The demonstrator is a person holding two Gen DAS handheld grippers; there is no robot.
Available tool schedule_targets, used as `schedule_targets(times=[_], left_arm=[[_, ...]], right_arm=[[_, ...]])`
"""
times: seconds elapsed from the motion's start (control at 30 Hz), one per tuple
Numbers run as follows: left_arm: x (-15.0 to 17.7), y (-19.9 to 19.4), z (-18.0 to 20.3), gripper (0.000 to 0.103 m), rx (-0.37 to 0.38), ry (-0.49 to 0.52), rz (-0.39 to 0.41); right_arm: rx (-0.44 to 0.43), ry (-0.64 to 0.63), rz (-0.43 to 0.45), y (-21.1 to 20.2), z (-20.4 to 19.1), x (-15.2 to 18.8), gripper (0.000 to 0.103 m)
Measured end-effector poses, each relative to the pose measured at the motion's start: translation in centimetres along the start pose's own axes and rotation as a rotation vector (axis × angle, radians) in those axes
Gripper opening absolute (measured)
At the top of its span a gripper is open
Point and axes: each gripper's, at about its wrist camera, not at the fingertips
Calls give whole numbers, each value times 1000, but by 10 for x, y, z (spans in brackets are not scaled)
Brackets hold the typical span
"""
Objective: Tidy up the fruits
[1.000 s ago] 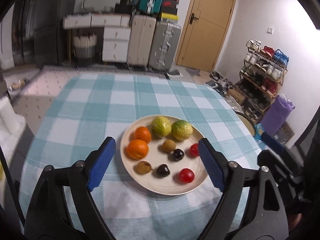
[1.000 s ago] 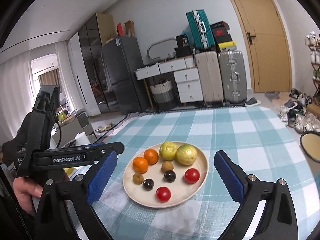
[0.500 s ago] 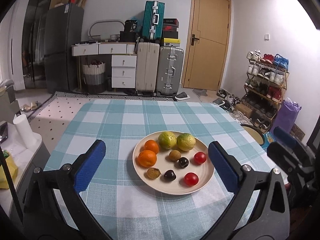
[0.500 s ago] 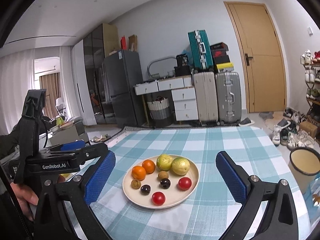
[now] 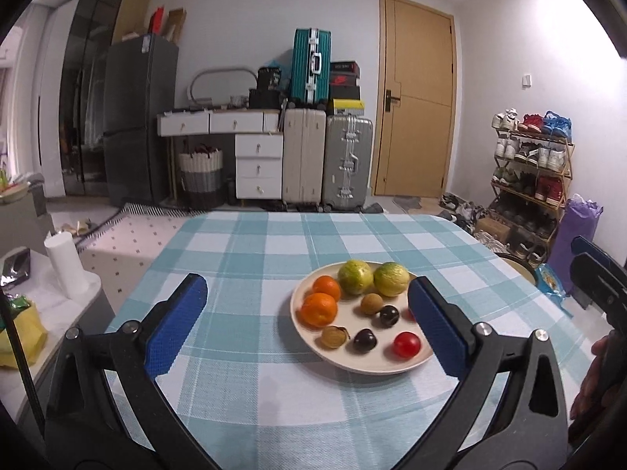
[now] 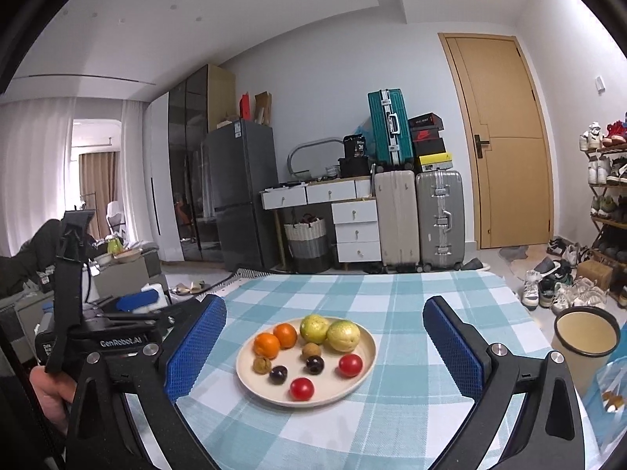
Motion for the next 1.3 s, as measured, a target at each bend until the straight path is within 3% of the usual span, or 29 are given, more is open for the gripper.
schedule_targets(times=[0.23, 0.7, 0.87, 1.3], left_arm=[[17, 8, -18, 102, -6, -63, -4], [35, 15, -15, 102, -45, -16, 7], [36, 12, -2, 102, -36, 44, 30], [36, 13, -3, 102, -42, 37, 31]], right_arm=[[56, -38, -34, 3, 2, 22, 103], [62, -67, -65, 7, 8, 41, 103], [84, -79, -151, 25, 6, 44, 103], [77, -87, -136, 24, 6, 44, 103]])
Point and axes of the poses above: each gripper's, at about its wrist camera, not at the fingertips, and y roughly the way its jaws point, z to its right, x to its underside, and after that the axes turned 3 degrees about -x, right-handed
